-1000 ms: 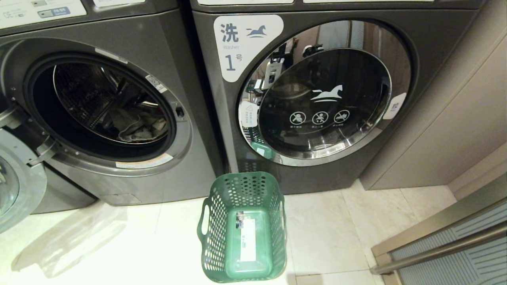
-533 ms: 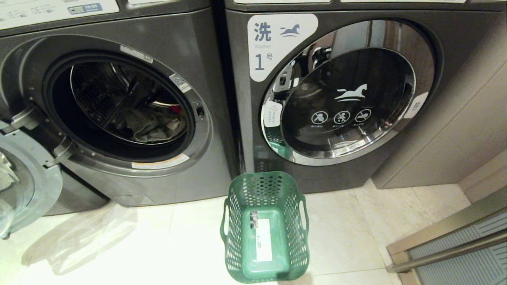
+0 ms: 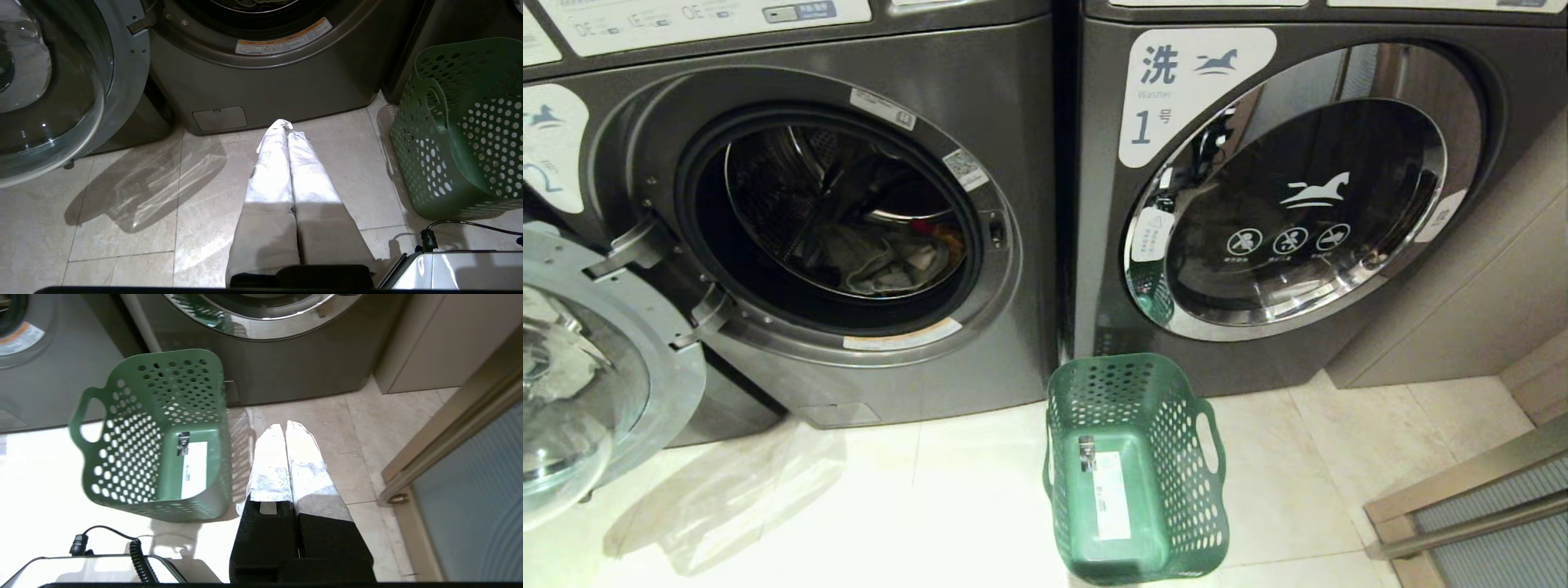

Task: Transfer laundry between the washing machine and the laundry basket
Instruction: Pick a cloth and place it into the basket

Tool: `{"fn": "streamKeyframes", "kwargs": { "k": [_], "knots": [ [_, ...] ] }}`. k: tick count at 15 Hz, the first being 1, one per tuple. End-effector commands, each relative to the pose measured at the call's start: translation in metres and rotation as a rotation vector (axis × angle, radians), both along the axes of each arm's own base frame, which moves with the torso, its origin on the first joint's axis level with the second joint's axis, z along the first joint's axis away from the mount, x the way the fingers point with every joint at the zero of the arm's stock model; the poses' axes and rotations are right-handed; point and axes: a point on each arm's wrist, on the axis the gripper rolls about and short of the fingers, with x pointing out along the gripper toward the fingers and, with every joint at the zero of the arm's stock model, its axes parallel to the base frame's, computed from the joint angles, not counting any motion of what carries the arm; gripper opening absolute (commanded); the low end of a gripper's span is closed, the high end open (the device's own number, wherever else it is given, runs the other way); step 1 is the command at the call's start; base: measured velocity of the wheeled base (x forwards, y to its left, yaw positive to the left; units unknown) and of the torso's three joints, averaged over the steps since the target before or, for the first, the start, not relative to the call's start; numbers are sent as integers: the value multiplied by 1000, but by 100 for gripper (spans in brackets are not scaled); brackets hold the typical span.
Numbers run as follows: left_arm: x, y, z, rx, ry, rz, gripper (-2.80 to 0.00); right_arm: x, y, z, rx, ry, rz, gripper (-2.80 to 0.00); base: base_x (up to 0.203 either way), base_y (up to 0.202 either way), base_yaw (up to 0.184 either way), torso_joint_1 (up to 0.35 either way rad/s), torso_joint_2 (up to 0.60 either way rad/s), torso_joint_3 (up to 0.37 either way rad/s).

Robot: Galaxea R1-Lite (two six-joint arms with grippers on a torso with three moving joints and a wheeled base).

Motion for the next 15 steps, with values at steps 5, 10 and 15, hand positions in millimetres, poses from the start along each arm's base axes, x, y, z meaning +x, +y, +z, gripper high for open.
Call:
{"fn": "streamKeyframes", "kwargs": {
  "k": [5, 10, 15],
  "knots": [
    [0, 0, 0, -7, 2, 3, -280, 0, 0, 0, 0, 1, 1, -280, 0, 197, -1, 2, 5, 4],
    [0, 0, 0, -13, 1, 0, -280, 0, 0, 0, 0, 0, 1, -280, 0, 195, -2, 2, 2, 1],
    [0, 0, 0, -12, 3, -8, -280, 0, 0, 0, 1, -1, 1, -280, 0, 196, -1, 4, 2, 1]
  ]
}}
